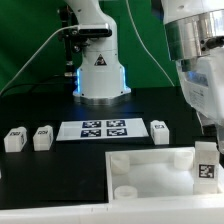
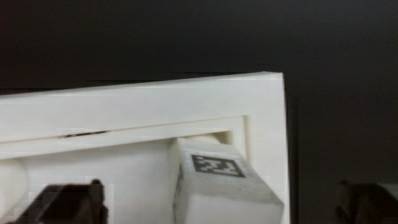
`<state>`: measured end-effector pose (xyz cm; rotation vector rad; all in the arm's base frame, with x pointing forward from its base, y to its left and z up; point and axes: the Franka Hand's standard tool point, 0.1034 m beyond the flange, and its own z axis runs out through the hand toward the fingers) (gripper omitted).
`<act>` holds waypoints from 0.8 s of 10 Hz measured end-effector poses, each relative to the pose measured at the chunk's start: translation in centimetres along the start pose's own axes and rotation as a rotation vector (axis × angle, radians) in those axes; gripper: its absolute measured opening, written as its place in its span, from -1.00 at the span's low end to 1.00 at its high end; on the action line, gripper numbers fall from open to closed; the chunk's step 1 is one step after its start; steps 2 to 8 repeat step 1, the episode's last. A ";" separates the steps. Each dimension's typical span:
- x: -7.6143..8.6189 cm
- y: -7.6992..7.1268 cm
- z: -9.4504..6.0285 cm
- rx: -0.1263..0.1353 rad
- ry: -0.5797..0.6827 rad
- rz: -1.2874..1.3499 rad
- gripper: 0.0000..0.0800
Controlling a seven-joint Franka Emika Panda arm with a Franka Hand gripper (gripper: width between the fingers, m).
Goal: Assemble one leg
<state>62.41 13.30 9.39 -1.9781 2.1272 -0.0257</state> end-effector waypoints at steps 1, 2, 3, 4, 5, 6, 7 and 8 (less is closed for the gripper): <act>0.0 0.0 0.0 0.000 0.000 0.000 0.62; 0.0 0.0 0.0 0.000 0.000 0.000 0.62; 0.0 0.0 0.0 0.000 0.000 0.000 0.62; 0.0 0.0 0.0 0.000 0.000 0.000 0.62; 0.0 0.0 0.0 0.000 0.000 0.000 0.62; 0.0 0.0 0.0 0.000 0.000 0.000 0.62; 0.0 0.0 0.0 0.000 0.000 0.000 0.62; 0.0 0.0 0.0 0.000 0.000 0.000 0.62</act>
Offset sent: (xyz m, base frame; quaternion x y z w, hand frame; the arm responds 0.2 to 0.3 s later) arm 0.0000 0.0000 0.0000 0.0000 0.0000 0.0000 1.0000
